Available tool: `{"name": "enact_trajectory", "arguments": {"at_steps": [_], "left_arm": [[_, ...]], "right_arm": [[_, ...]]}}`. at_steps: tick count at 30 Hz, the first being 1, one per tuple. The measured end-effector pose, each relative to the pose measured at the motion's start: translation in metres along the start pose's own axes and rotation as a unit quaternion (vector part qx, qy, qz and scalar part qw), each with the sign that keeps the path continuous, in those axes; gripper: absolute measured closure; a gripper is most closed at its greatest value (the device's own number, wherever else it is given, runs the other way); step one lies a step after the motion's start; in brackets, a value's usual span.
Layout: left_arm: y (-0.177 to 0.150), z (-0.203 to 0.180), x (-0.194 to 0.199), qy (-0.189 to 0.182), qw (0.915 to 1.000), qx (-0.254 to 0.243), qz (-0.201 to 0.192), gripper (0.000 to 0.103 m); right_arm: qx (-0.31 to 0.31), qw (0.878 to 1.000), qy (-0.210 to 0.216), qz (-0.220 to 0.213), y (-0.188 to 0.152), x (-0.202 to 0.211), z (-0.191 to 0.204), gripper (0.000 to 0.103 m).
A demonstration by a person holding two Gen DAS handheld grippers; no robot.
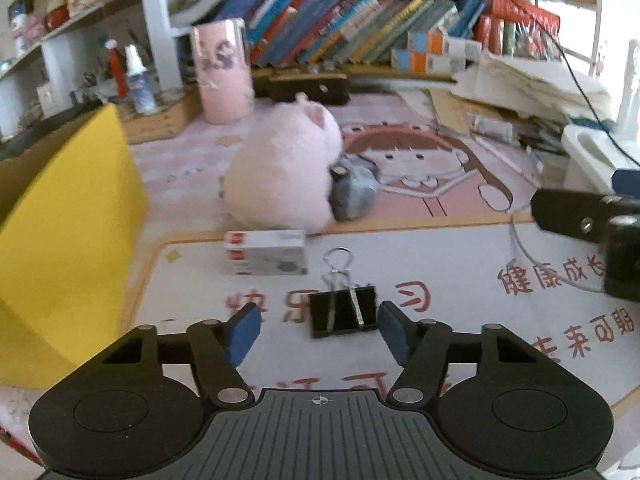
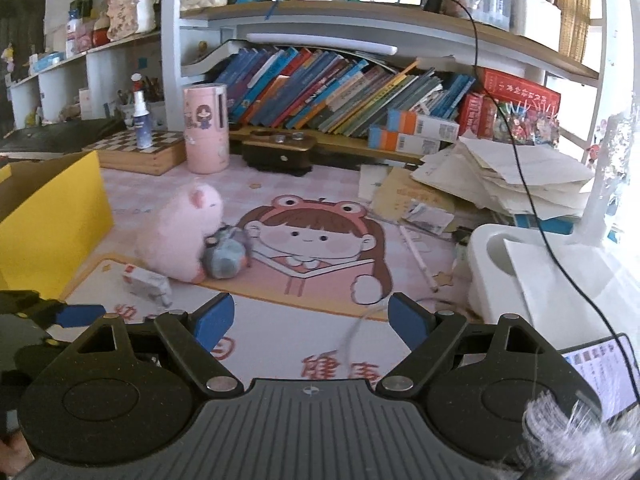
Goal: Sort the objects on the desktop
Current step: 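Move the open left gripper down over the black binder clip while the right tool approaches the white box, then close the left gripper on the binder clip and lift it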
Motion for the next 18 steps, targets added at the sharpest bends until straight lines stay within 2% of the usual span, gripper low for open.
{"name": "enact_trajectory", "arguments": {"at_steps": [3,5,6,8,11,15,18], "left_arm": [[0.003,-0.005,-0.010,-0.006,0.9999,0.006,0.009,0.046],[0.004,-0.007,-0.016,-0.010,0.9998,0.009,0.013,0.060],[0.004,-0.008,-0.016,-0.011,0.9998,0.009,0.010,0.063],[0.005,-0.008,-0.015,-0.010,0.9999,0.003,0.011,0.064],[0.010,0.003,-0.002,-0.008,0.9998,0.017,-0.009,0.064],[0.024,0.026,0.027,0.000,0.9973,0.049,-0.055,0.064],[0.036,0.040,0.052,0.015,0.9941,0.052,-0.094,0.064]], "right_arm": [[-0.001,1.000,-0.004,0.004,0.001,-0.005,-0.009,0.019],[0.001,1.000,-0.004,0.007,0.001,-0.008,-0.012,0.019],[0.003,1.000,-0.004,0.009,0.001,-0.010,-0.013,0.019],[0.005,1.000,-0.002,0.009,0.003,-0.013,-0.014,0.019],[0.008,1.000,0.006,0.009,0.006,-0.017,-0.010,0.019],[0.009,0.999,0.029,0.014,0.011,-0.026,0.002,0.019],[0.010,0.999,0.050,0.018,0.016,-0.034,0.015,0.019]]}}
Point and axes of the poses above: each gripper's, at about its wrist camera, not at the fingertips, and x roughly against the way its jaws point, z to its left, y to its top, the point moved 10 cm from there along -x, roughly the way its jaws point, and after that the axes turned 8 degrees about z, right-handed, at the moved point
